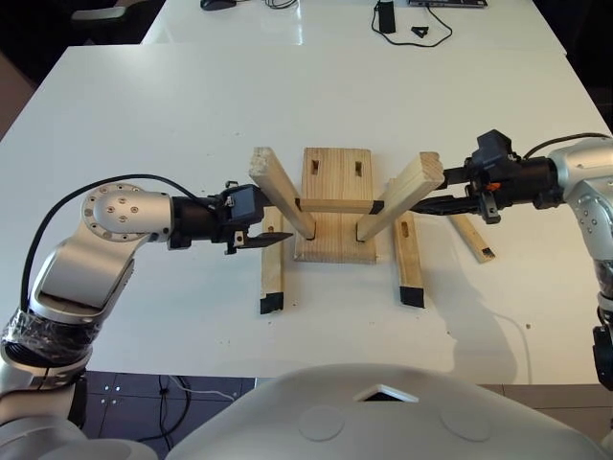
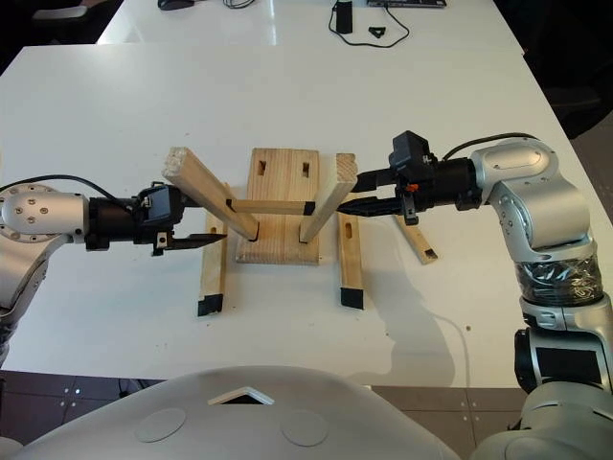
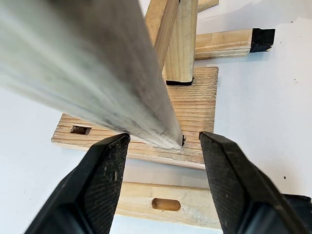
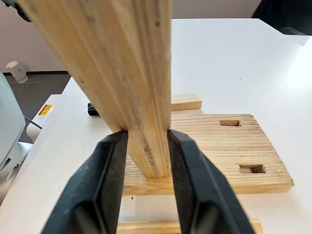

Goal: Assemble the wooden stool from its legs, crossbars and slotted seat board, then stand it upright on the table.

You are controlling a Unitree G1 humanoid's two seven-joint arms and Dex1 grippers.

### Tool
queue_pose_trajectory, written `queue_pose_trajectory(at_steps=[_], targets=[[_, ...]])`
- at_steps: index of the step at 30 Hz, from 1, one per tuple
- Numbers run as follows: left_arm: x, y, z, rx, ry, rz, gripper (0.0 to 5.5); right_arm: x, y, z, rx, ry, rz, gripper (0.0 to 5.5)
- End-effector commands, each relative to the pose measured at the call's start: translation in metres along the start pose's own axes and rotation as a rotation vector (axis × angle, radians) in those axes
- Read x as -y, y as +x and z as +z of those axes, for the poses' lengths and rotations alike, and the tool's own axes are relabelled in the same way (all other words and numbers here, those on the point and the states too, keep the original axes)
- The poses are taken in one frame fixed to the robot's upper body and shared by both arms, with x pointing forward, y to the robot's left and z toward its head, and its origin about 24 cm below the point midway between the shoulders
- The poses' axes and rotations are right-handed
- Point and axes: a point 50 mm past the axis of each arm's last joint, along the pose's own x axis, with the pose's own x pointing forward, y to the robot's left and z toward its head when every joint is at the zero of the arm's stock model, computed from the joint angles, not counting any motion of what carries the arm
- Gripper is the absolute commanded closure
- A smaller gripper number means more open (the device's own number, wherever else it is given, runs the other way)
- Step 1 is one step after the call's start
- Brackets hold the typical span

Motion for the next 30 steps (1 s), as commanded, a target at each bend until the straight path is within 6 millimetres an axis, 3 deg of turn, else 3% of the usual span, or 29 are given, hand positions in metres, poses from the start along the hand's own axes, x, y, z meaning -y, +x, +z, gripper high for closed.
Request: queue_pose_trajectory(at_steps=[1, 15, 26, 30], targets=[[0.022, 0.027, 0.032, 0.215, 0.096, -0.215, 2.86, -0.004, 0.041, 0.002, 0.063, -0.032, 0.116, 4.03], [0.035, 0.034, 0.016, 0.187, 0.023, -0.221, 2.86, -0.007, 0.046, -0.011, -0.013, -0.063, 0.107, 4.03], [0.018, 0.023, -0.030, -0.017, -0.023, 0.042, 2.86, 0.011, 0.003, -0.002, -0.080, -0.130, -0.070, 4.03], [0.010, 0.019, -0.034, -0.038, -0.019, 0.105, 2.47, 0.012, -0.006, -0.002, -0.106, -0.136, -0.084, 3.50]])
